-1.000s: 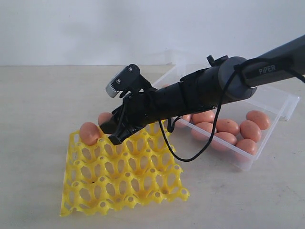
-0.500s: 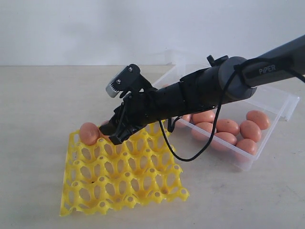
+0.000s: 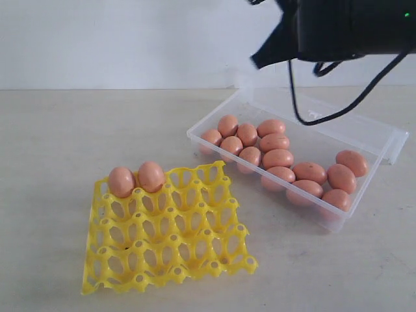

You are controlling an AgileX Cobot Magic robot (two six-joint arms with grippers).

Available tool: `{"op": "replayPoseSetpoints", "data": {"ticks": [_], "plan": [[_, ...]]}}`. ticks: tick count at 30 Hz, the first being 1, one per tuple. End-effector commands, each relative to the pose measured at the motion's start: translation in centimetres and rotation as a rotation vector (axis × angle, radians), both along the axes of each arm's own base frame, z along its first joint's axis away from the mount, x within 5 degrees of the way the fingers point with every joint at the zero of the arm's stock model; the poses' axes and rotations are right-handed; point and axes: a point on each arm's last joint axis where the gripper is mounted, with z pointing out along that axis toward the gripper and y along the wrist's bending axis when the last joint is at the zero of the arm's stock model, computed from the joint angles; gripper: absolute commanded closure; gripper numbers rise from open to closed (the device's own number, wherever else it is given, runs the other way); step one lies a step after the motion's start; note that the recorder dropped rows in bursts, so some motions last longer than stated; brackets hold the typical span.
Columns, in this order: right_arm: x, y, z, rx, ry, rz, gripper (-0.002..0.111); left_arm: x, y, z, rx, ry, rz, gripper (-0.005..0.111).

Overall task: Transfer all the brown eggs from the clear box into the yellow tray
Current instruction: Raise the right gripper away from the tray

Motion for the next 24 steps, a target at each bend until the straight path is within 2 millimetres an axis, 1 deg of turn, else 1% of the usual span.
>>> {"op": "replayPoseSetpoints", "data": {"ticks": [1,4,6,8,10,12,14,15,16,19,22,24], "plan": [[-2.2,-5.1,2.9,-0.231,-0.054,-0.418,0.108,0.0,0.0,-0.1,0.003,-0.003,-0.004,0.103],[-2.8,-7.8,4.1,-0.186,-0.074,-0.501,0.108,0.0,0.0,-0.1,0.003,-0.003,-0.004,0.103],[-3.2,-9.6,4.9,-0.138,-0.119,-0.565,0.108,0.0,0.0,-0.1,0.003,-0.003,-0.004,0.103],[-3.8,-11.4,5.7,-0.060,-0.173,-0.639,0.108,0.0,0.0,-0.1,0.003,-0.003,-0.004,0.103],[-5.0,-13.6,6.5,0.029,-0.211,-0.728,0.108,0.0,0.0,-0.1,0.003,-0.003,-0.004,0.103],[-5.7,-15.7,7.5,0.047,-0.236,-0.736,0.108,0.0,0.0,-0.1,0.003,-0.003,-0.004,0.103],[-6.3,-17.2,7.7,0.000,-0.190,-0.697,0.108,0.0,0.0,-0.1,0.003,-0.003,-0.004,0.103],[-6.5,-17.9,7.5,-0.040,-0.147,-0.661,0.108,0.0,0.0,-0.1,0.003,-0.003,-0.004,0.103],[-6.9,-18.6,7.2,-0.043,-0.138,-0.677,0.108,0.0,0.0,-0.1,0.003,-0.003,-0.004,0.103],[-8.3,-20.1,5.4,-0.052,-0.085,-0.690,0.108,0.0,0.0,-0.1,0.003,-0.003,-0.004,0.103],[-8.6,-19.2,2.5,-0.022,-0.017,-0.536,0.108,0.0,0.0,-0.1,0.003,-0.003,-0.004,0.103],[-8.5,-18.1,0.3,0.031,0.027,-0.390,0.108,0.0,0.0,-0.1,0.003,-0.003,-0.004,0.103]]}}
